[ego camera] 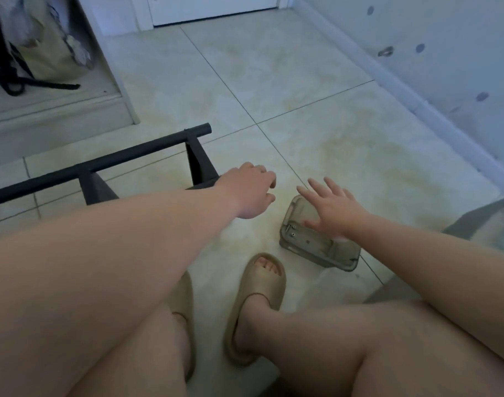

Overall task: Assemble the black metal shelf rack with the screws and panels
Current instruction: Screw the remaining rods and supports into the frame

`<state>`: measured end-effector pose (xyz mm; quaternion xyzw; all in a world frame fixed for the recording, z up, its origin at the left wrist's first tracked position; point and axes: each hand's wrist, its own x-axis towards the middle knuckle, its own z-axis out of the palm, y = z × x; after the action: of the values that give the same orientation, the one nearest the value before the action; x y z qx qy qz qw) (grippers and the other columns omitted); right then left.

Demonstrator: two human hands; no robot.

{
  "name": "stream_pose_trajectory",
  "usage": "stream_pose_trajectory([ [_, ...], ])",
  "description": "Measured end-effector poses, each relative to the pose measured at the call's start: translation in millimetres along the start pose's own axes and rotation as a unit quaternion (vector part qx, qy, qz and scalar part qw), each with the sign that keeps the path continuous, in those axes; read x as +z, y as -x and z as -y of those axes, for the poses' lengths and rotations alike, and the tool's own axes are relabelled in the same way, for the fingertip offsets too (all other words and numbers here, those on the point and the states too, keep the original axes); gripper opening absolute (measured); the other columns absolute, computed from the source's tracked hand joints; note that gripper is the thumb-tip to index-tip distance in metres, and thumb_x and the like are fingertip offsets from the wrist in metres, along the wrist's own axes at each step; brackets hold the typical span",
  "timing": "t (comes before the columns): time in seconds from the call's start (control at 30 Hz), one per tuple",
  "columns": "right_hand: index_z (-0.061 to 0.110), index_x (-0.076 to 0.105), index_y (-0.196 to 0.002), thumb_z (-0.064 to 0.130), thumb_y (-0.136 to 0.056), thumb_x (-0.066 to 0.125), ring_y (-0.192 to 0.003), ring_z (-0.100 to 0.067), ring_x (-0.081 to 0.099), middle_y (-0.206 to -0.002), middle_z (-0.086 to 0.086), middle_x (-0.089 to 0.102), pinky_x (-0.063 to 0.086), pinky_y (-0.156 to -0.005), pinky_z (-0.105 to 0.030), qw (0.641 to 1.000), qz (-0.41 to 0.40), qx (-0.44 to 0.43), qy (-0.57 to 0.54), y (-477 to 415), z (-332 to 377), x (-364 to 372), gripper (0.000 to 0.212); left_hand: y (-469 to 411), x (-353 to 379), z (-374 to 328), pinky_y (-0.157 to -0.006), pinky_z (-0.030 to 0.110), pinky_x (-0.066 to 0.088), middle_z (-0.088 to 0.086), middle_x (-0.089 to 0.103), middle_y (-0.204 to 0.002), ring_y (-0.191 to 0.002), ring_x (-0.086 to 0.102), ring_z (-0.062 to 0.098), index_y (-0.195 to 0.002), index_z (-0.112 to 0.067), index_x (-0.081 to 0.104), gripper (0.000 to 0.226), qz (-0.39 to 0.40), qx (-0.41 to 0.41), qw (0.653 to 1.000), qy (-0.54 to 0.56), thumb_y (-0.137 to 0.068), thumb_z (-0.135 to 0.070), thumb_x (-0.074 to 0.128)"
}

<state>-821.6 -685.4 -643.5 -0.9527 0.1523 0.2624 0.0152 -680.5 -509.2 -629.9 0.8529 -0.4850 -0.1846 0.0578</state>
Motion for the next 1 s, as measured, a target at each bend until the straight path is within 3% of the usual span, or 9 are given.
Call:
stream_pose_trajectory([
  [0.23,0.038,-0.005,-0.162,0.060,-0.101,0.044,-0.157,-0.028,-0.008,-0.171,0.007,-0.008,0.006,-0.124,-0.053,0.995,0.083,0.047,-0.034,-24.2,-46.9,50.0,0.081,-48.4,50.4,-28.8,-0.104,0.044,0.042,0.005,0.046,-0.149,-0.133,0.046,0.030,-0.150,-0.023,0.032,0.050,0.158,-0.018,0.986,0.058,-0.103,-0.036,0.041],
  [0.37,0.037,0.004,-0.162,0.056,-0.101,0.048,-0.156,-0.028,0.011,-0.171,0.003,0.011,0.020,-0.124,-0.052,0.992,0.110,0.024,-0.063,-55.2,-50.5,81.9,0.077,-76.1,94.8,-29.8,-0.103,0.036,0.038,0.013,0.049,-0.147,-0.134,0.046,0.033,-0.155,-0.011,0.021,0.058,0.218,-0.075,0.961,0.152,-0.105,-0.032,0.042],
  [0.47,0.033,0.019,-0.161,0.050,-0.101,0.052,-0.145,-0.030,0.038,-0.161,-0.006,0.037,0.037,-0.115,-0.045,0.982,0.127,0.028,-0.133,-83.2,-46.8,106.6,0.070,-91.7,130.7,-30.8,-0.106,0.035,0.038,0.016,0.049,-0.147,-0.134,0.046,0.033,-0.154,-0.010,0.024,0.056,0.212,-0.114,0.945,0.221,-0.105,-0.032,0.043],
  [0.63,0.025,0.048,-0.147,0.034,-0.099,0.056,-0.124,-0.033,0.058,-0.138,-0.012,0.062,0.050,-0.101,-0.045,0.971,0.100,0.061,-0.210,-117.1,-42.6,149.4,0.050,-107.0,171.2,-28.6,-0.100,0.038,0.046,0.014,0.061,-0.130,-0.119,0.059,0.035,-0.144,-0.014,0.040,0.042,0.172,-0.164,0.913,0.332,-0.104,-0.027,0.044],
  [0.73,0.024,0.057,-0.136,0.027,-0.094,0.061,-0.114,-0.036,0.063,-0.128,-0.014,0.066,0.054,-0.092,-0.045,0.971,0.097,0.074,-0.207,-130.6,-45.0,168.9,0.043,-107.3,184.8,-25.6,-0.068,0.023,0.047,0.006,0.066,-0.098,-0.091,0.066,0.027,-0.133,-0.011,0.051,0.032,0.164,-0.175,0.883,0.403,-0.104,-0.022,0.046],
  [0.8,0.021,0.060,-0.130,0.022,-0.092,0.062,-0.112,-0.036,0.063,-0.125,-0.014,0.066,0.054,-0.090,-0.043,0.971,0.100,0.078,-0.203,-139.2,-50.0,179.7,0.038,-105.4,189.6,-23.2,-0.050,0.017,0.044,0.005,0.064,-0.090,-0.068,0.060,0.018,-0.134,-0.009,0.051,0.033,0.159,-0.183,0.866,0.437,-0.104,-0.023,0.047],
  [0.93,0.015,0.060,-0.123,0.018,-0.094,0.062,-0.108,-0.038,0.062,-0.121,-0.016,0.067,0.051,-0.083,-0.042,0.976,0.071,0.066,-0.197,-153.0,-55.1,194.3,0.030,-104.8,200.2,-18.3,-0.066,0.032,0.050,0.009,0.068,-0.094,-0.064,0.059,0.019,-0.128,-0.014,0.054,0.030,0.150,-0.180,0.857,0.459,-0.103,-0.029,0.049],
  [1.0,0.013,0.060,-0.119,0.019,-0.094,0.062,-0.105,-0.038,0.062,-0.117,-0.016,0.067,0.052,-0.080,-0.042,0.979,0.058,0.051,-0.189,-159.3,-52.1,198.0,0.025,-104.4,203.7,-17.9,-0.064,0.033,0.050,0.013,0.069,-0.094,-0.062,0.058,0.019,-0.125,-0.014,0.055,0.027,0.147,-0.184,0.848,0.475,-0.103,-0.029,0.049],
])
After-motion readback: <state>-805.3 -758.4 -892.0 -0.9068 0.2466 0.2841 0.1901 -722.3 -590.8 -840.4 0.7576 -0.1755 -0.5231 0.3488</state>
